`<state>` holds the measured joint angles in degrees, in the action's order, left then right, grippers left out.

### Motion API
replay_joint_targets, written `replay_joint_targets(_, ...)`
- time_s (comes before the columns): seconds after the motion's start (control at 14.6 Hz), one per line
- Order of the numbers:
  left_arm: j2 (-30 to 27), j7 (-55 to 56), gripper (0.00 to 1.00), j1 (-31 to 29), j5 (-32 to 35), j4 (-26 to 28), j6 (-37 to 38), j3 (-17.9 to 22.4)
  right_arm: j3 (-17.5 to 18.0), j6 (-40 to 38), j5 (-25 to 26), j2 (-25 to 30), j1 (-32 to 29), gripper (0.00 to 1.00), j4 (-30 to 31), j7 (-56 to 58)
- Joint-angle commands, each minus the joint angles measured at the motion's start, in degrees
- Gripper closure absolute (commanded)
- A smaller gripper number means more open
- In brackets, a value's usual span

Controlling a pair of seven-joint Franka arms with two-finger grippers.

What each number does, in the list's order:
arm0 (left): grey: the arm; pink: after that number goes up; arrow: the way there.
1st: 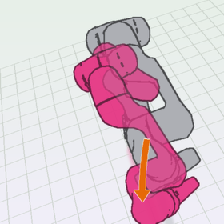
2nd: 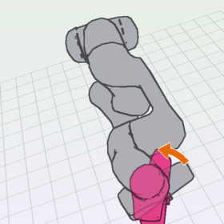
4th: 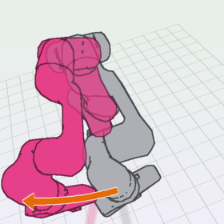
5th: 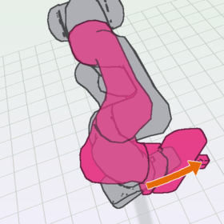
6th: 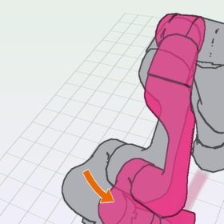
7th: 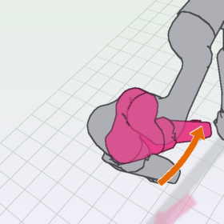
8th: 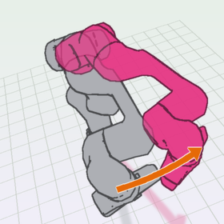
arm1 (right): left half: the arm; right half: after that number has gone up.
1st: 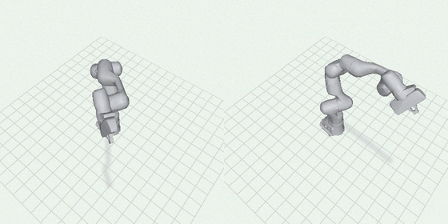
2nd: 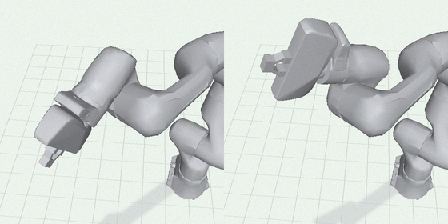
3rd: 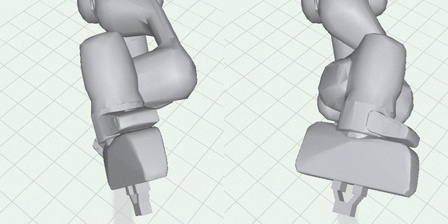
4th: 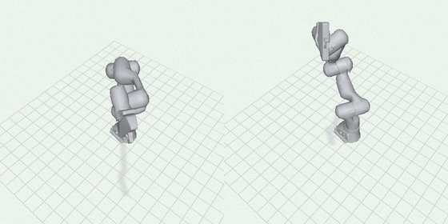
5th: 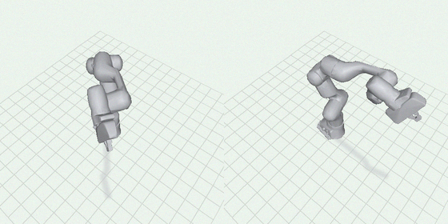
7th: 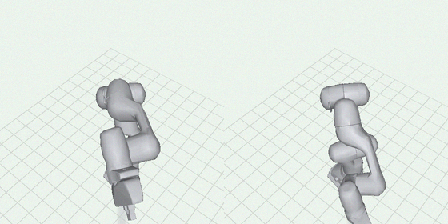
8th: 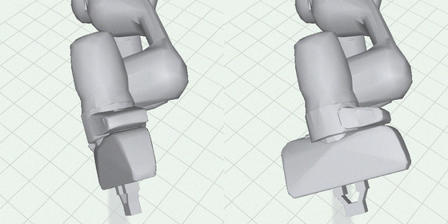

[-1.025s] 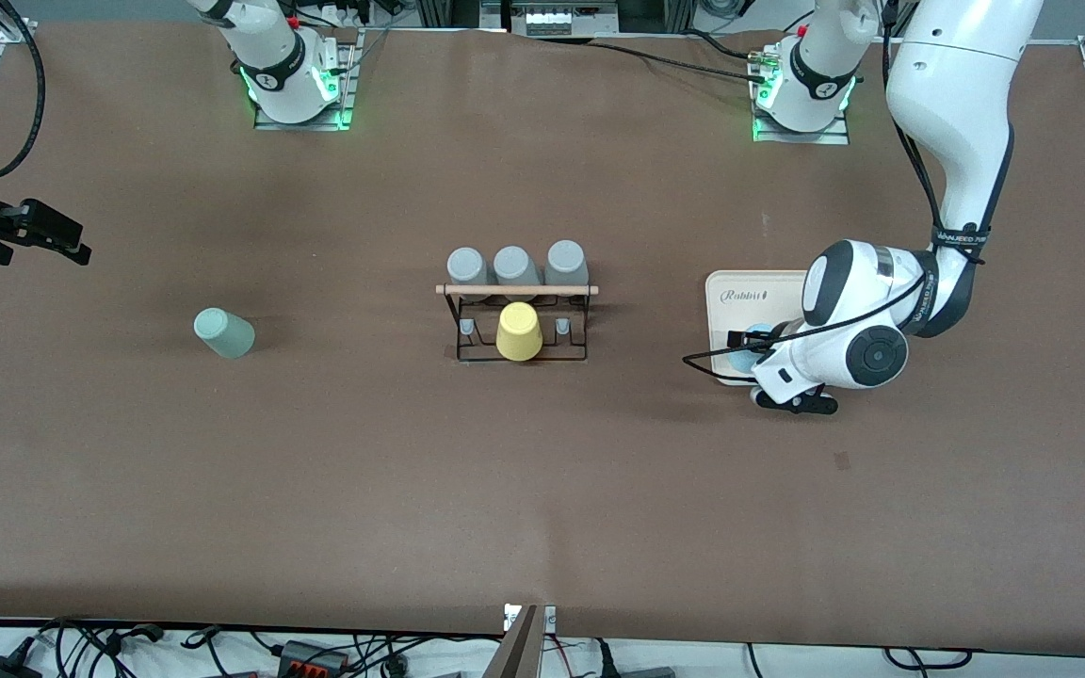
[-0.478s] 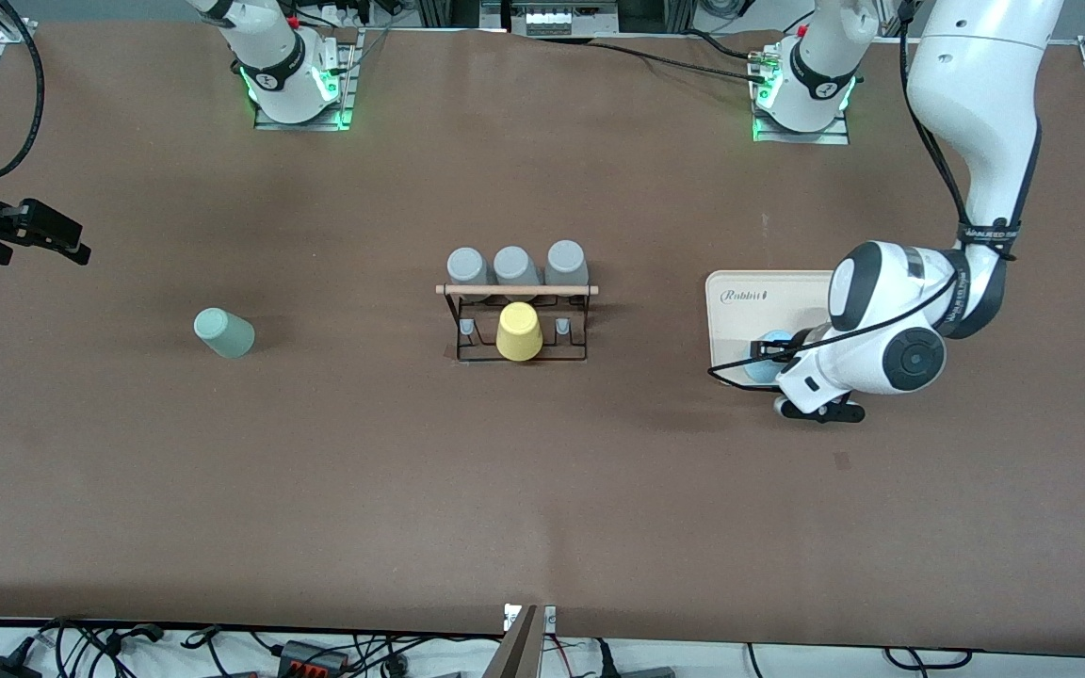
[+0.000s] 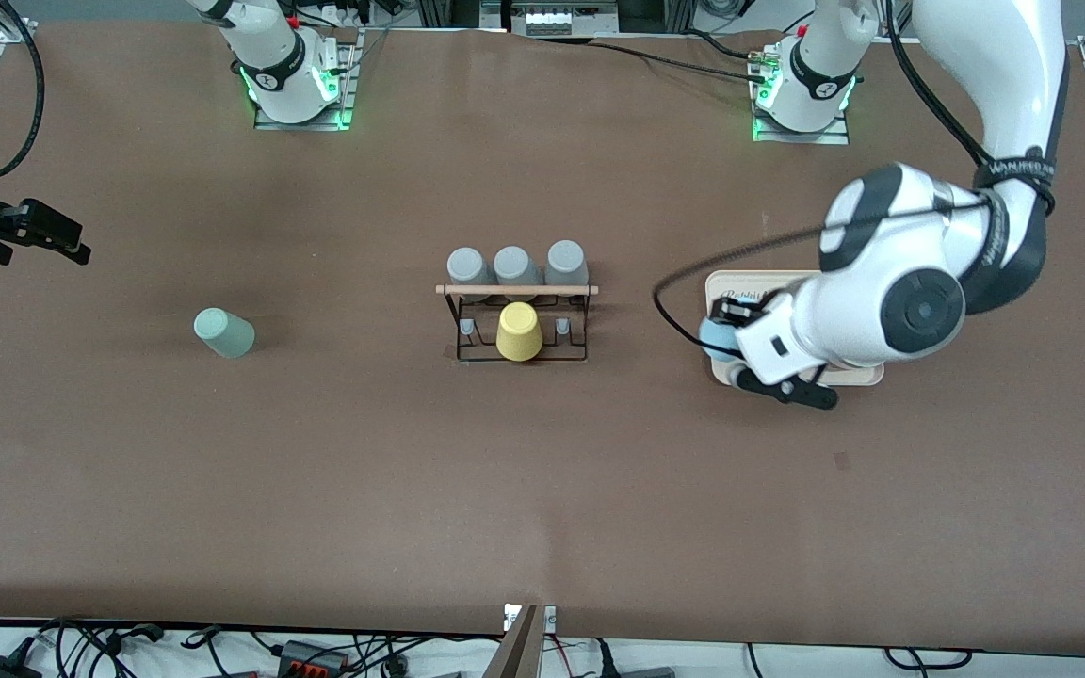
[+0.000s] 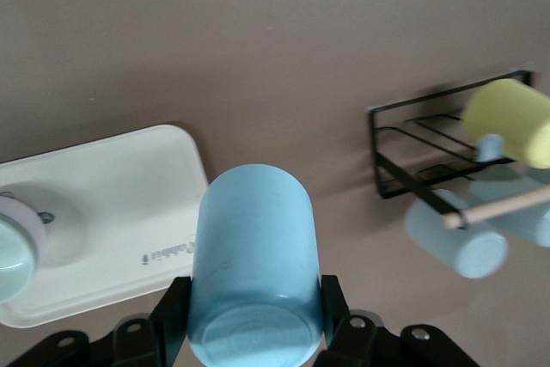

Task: Hang scattered cups on rack with three cups
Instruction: 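Carry the light blue cup with the left gripper to the rack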

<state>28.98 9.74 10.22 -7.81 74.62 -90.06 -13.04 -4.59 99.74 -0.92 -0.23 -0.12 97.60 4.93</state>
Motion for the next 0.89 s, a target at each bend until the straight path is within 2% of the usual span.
replay_joint_targets(0.0, 0.9, 3.1, 0.89, -0.6, -1.3, -2.5, 0.9, -4.3, 0.1, 2.7, 0.7, 0.7, -0.1, 0.0, 1.1, -0.3)
replay_joint_targets(0.07, 1.8, 7.3, 0.89, -0.5, -2.2, -2.7, 0.2, -5.7, 0.1, 3.3, 0.7, 0.7, -0.1, 0.0, 1.2, -0.3)
replay_joint_targets(0.21, 3.4, 13.4, 0.99, 0.9, -2.6, -2.5, -2.8, -6.1, 0.1, 3.3, 0.7, 0.8, -0.1, 0.0, 1.6, -0.3)
replay_joint_targets(0.48, 5.5, 22.2, 0.99, 5.3, -2.6, -3.3, -7.7, -6.1, 0.1, 3.8, 0.7, 1.5, -0.3, 0.0, 2.7, -0.2)
replay_joint_targets(0.82, 12.0, 28.3, 0.99, 8.8, -2.3, -11.1, -10.1, -5.7, 0.0, 9.2, 1.6, 5.7, -0.2, 0.0, 9.5, 0.0)
